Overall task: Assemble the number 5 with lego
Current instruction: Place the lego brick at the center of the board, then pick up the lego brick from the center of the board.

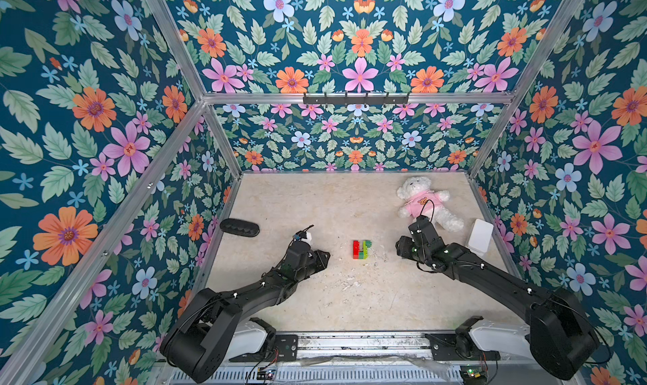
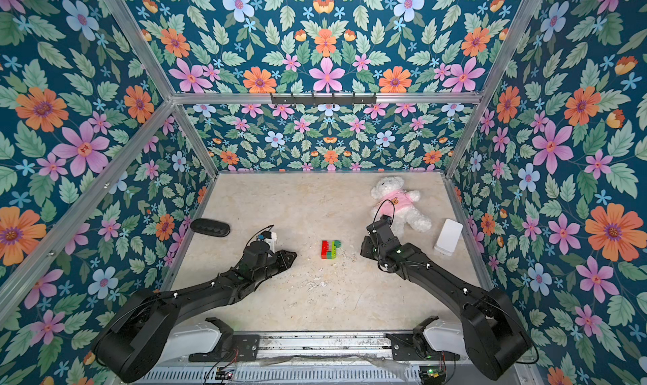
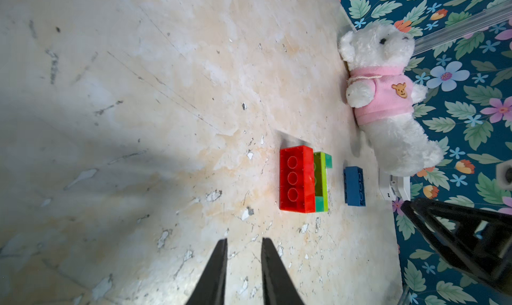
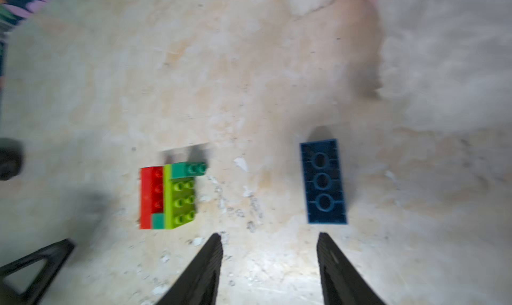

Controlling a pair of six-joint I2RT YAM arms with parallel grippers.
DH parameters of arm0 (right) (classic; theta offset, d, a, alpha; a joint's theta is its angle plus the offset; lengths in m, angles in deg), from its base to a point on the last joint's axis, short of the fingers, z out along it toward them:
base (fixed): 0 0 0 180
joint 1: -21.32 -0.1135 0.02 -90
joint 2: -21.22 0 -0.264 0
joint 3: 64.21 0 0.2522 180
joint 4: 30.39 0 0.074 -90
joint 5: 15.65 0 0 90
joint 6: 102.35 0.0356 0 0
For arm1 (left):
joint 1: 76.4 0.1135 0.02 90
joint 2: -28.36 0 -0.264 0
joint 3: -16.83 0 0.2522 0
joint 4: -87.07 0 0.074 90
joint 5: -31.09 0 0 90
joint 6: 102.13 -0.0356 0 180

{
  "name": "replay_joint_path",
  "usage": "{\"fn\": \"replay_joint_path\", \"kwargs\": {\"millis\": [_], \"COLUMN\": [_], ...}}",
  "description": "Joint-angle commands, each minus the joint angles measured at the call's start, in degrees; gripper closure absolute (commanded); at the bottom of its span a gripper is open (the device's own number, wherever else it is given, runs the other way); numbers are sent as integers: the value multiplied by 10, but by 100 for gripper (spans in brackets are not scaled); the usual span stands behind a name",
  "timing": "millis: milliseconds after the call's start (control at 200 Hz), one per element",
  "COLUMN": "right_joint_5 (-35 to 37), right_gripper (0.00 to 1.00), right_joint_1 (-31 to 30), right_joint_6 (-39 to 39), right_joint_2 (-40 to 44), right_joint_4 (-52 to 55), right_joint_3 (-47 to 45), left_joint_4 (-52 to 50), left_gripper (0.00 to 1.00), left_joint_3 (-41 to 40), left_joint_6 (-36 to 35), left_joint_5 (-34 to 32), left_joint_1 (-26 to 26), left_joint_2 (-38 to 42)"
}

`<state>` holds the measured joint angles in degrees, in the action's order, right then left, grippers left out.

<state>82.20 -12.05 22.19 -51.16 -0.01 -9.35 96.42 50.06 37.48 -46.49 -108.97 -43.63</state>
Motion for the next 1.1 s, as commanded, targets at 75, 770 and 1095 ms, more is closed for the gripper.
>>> {"fn": "replay_joint_path", "kwargs": {"millis": [75, 770, 1095], "right_joint_5": [89, 17, 50], "right_gripper": [42, 42, 50], "right_joint_1": [9, 10, -1], "right_joint_6": [-4, -48, -49], "right_joint_2": [-23, -96, -121], "right_joint_4": [9, -108, -92], "right_joint_3": [-22, -48, -35], "left_joint_4": [9, -5, -17], "left_gripper": [74, 72, 72], "left_joint_3": [9, 31, 41], "left_joint_6": [5, 0, -5], "left_joint_5": [3, -2, -7], "left_joint_1": [-15, -23, -23], "left_joint_2": [-3, -14, -14]}}
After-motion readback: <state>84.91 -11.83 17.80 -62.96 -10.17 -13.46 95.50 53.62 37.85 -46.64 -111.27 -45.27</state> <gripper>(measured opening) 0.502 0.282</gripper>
